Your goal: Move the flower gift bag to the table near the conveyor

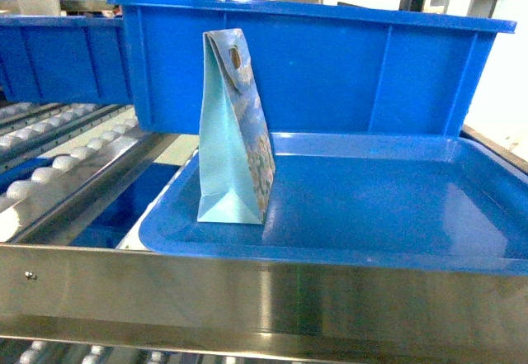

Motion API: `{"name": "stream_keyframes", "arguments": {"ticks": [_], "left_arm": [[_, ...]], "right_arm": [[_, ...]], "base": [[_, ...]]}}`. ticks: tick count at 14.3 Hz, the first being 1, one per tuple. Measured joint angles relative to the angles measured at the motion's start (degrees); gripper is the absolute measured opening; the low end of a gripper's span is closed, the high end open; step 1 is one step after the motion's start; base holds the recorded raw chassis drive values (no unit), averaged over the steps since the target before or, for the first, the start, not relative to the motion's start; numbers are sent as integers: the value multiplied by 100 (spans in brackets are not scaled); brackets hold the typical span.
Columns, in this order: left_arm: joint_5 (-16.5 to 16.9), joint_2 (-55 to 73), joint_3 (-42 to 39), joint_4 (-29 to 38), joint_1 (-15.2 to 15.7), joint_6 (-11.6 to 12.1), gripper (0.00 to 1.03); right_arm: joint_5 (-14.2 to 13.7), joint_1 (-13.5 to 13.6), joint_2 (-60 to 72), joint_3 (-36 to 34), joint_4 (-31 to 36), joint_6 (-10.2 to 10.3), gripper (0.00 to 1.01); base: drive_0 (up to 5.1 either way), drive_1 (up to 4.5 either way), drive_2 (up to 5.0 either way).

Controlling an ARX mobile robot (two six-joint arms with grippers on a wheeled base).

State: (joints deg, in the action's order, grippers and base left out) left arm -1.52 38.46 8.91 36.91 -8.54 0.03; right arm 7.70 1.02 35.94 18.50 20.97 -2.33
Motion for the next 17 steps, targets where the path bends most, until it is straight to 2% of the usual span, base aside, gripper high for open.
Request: {"name": "stream_keyframes", "arguments": {"ticks": [3,4,6,7,10,12,14,17], "left_arm": [[0,0,0,0,0,0,98],[0,0,0,0,0,2,98],[0,0,0,2,0,0,98],[0,2,0,0,0,0,98],[-46,111,22,116,-107,24,98],[-131,649,247,400,-273,70,98],[11,1209,586,660,-275,155,98],[378,2096,1582,852,-382,208,98]], "right_arm": [[330,-824,-1093,-468,-452,157,2],[365,-964,-1449,-686,-538,267,2],[72,-828,-1902,-885,-813,297,2],[17,-745,-2013,-907,-957,297,2],[-4,-739,-2031,-922,-940,297,2],[-4,-739,-2031,-922,-938,297,2],[-7,-739,-2031,-922,-938,297,2],[-7,-739,-2031,-922,-938,297,2]], "base": [[0,0,0],[0,0,0],[0,0,0],[0,0,0],[0,0,0],[0,0,0],[0,0,0],[0,0,0]]}}
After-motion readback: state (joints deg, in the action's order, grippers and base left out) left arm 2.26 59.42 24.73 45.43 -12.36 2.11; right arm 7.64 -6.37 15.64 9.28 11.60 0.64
